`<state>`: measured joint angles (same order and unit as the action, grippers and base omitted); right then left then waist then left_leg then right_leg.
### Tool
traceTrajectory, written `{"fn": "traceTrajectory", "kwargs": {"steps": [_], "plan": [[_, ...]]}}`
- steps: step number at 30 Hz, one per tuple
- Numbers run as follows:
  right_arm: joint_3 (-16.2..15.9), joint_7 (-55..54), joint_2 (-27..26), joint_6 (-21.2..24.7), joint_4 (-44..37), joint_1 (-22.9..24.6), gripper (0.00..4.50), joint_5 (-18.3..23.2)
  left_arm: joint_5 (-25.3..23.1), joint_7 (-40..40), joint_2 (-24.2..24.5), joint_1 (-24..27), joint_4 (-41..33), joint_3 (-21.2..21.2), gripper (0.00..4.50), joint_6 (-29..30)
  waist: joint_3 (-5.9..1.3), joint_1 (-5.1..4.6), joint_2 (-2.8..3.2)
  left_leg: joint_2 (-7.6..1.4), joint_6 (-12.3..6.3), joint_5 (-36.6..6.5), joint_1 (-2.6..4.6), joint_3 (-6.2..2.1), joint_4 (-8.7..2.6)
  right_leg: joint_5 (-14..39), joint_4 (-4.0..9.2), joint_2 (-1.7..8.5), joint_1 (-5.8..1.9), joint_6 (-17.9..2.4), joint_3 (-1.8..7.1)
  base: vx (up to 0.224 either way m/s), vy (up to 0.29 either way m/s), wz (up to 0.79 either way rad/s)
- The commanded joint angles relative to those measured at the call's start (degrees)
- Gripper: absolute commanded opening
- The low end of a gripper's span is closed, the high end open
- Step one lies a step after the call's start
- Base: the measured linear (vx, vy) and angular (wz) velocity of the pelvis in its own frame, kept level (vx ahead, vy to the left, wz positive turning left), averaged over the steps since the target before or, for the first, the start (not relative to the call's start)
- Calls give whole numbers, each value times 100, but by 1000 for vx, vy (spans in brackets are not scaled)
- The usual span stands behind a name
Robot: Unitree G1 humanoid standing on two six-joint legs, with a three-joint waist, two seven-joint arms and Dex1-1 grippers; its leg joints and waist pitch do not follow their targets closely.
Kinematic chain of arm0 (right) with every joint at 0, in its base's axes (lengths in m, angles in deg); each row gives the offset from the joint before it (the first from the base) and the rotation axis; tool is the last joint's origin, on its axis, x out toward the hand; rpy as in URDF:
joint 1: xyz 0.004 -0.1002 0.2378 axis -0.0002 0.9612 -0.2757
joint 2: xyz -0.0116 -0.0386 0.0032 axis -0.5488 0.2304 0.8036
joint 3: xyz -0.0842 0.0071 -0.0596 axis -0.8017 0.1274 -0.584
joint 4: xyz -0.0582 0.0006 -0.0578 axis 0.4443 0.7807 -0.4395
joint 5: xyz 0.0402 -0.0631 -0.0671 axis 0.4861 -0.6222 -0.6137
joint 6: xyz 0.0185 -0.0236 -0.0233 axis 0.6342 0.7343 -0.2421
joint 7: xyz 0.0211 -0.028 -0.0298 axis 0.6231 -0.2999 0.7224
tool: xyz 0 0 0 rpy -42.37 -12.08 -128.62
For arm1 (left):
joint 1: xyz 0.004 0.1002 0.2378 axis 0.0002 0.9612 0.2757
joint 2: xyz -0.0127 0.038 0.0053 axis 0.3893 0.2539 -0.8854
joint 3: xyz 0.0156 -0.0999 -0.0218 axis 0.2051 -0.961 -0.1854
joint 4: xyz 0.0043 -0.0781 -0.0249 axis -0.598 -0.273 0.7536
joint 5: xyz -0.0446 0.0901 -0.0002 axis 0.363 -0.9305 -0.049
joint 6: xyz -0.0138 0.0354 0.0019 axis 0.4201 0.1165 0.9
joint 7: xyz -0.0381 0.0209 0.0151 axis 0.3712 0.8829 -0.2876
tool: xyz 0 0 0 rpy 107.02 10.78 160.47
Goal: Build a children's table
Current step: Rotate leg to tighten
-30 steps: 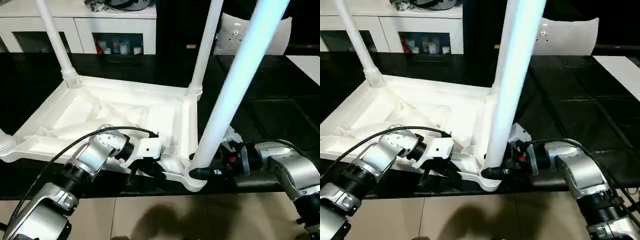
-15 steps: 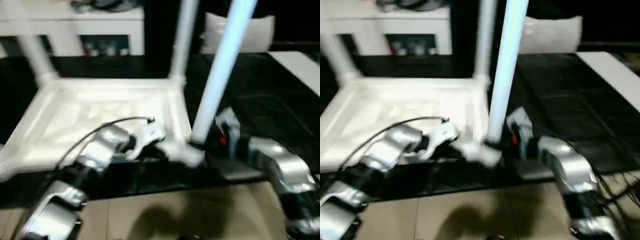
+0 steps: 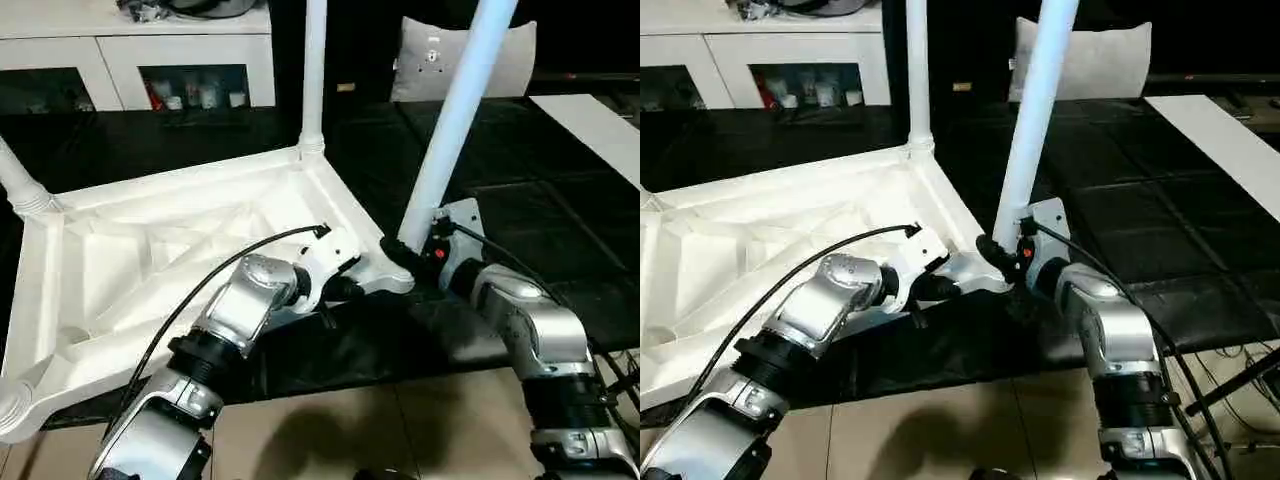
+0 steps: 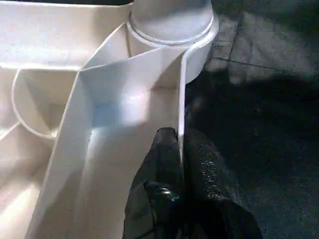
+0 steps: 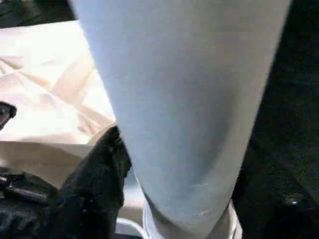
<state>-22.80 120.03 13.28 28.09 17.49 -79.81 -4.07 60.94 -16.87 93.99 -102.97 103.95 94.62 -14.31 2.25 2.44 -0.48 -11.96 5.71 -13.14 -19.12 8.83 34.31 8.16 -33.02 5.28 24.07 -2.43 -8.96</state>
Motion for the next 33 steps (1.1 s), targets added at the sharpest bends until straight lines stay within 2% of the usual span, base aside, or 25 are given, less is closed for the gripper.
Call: {"fn": "traceTrajectory", "kwargs": {"steps": [1, 6, 7, 11, 12, 13, 17, 18, 20, 24, 27, 31, 32, 33], "plan": [[-399, 462, -43, -14, -247, 87, 331, 259, 84, 34, -6, -29, -190, -37, 0, -274, -392, 63, -24, -59, -631, -181, -117, 45, -332, 1636, 391, 322, -491, -678, 329, 0, 0, 0], [-459, 1126, 308, -249, -367, 190, 366, 308, 121, -484, 275, 21, -171, 116, 0, -731, -381, 86, -20, -65, -590, -346, -111, 36, -346, 1900, 417, 321, -489, -506, 327, 0, 0, 0], [-515, 1455, 535, -346, -390, 222, 386, 308, 126, -777, 437, 28, -130, 211, 0, -933, -381, 96, -18, -68, -582, -353, -112, 35, -343, 1896, 422, 326, -485, -504, 328, 0, 0, 0], [-718, 2351, 1192, -599, -390, 264, 417, 260, 101, -1545, 884, 22, 55, 444, 0, -1748, -386, 147, -2, -87, -636, -347, -103, 24, -343, 1718, 385, 322, -479, -573, 335, 0, 0, 0], [-759, 2467, 1279, -641, -393, 274, 417, 242, 99, -1660, 944, 26, 66, 481, 0, -1854, -386, 147, -2, -87, -636, -347, -103, 24, -343, 1718, 385, 322, -479, -573, 335, 0, 0, 0], [-812, 2649, 1402, -683, -393, 286, 440, 242, 106, -1832, 1022, 29, 72, 529, 0, -1938, -388, 171, 0, -97, -623, -369, -91, 29, -345, 1700, 377, 333, -479, -607, 345, 0, 0, 0], [-927, 3199, 1690, -764, -410, 320, 447, 299, 203, -2238, 1129, 15, 59, 589, 0, -2044, -385, 270, 3, -125, -568, -337, -55, 45, -354, 1654, 360, 339, -455, -695, 364, 0, 0, 0], [-987, 3328, 1785, -916, -358, 311, 419, 219, 228, -2404, 1180, 2, 60, 631, 0, -2100, -389, 301, -2, -136, -552, -326, -57, 37, -356, 1600, 343, 350, -460, -729, 364, 0, 0, 0], [-1088, 3676, 1952, -1079, -264, 282, 415, 231, 220, -2750, 1315, -37, 127, 767, 0, -2328, -388, 322, -2, -137, -546, -323, -58, 39, -357, 1519, 331, 349, -458, -766, 373, 0, 0, 0], [-1156, 4094, 2083, -979, -347, 289, 380, 443, 246, -3157, 1454, -67, 184, 881, 0, -2533, -379, 368, -18, -116, -567, -423, -72, 54, -354, 1716, 353, 349, -481, -696, 368, 0, 0, 0], [-1209, 4227, 2126, -935, -365, 305, 340, 450, 276, -3426, 1532, -65, 146, 928, 0, -2589, -374, 405, -13, -132, -483, -449, -50, 53, -366, 1911, 376, 350, -459, -613, 364, 0, 0, 0], [-1243, 4358, 2166, -923, -381, 343, 321, 517, 286, -3573, 1594, -72, 166, 948, 0, -2680, -388, 396, -15, -133, -446, -418, -70, 41, -361, 1746, 346, 347, -475, -646, 363, 0, 0, 0], [-1242, 4414, 2179, -901, -400, 364, 297, 566, 293, -3597, 1611, -76, 189, 945, 0, -2715, -388, 400, -11, -130, -448, -416, -66, 46, -360, 1748, 352, 343, -471, -644, 363, 0, 0, 0], [-1240, 4473, 2195, -864, -421, 382, 292, 620, 312, -3638, 1628, -81, 215, 945, 0, -2738, -391, 405, -15, -127, -458, -402, -70, 48, -356, 1734, 349, 340, -475, -644, 365, 0, 0, 0]]}}
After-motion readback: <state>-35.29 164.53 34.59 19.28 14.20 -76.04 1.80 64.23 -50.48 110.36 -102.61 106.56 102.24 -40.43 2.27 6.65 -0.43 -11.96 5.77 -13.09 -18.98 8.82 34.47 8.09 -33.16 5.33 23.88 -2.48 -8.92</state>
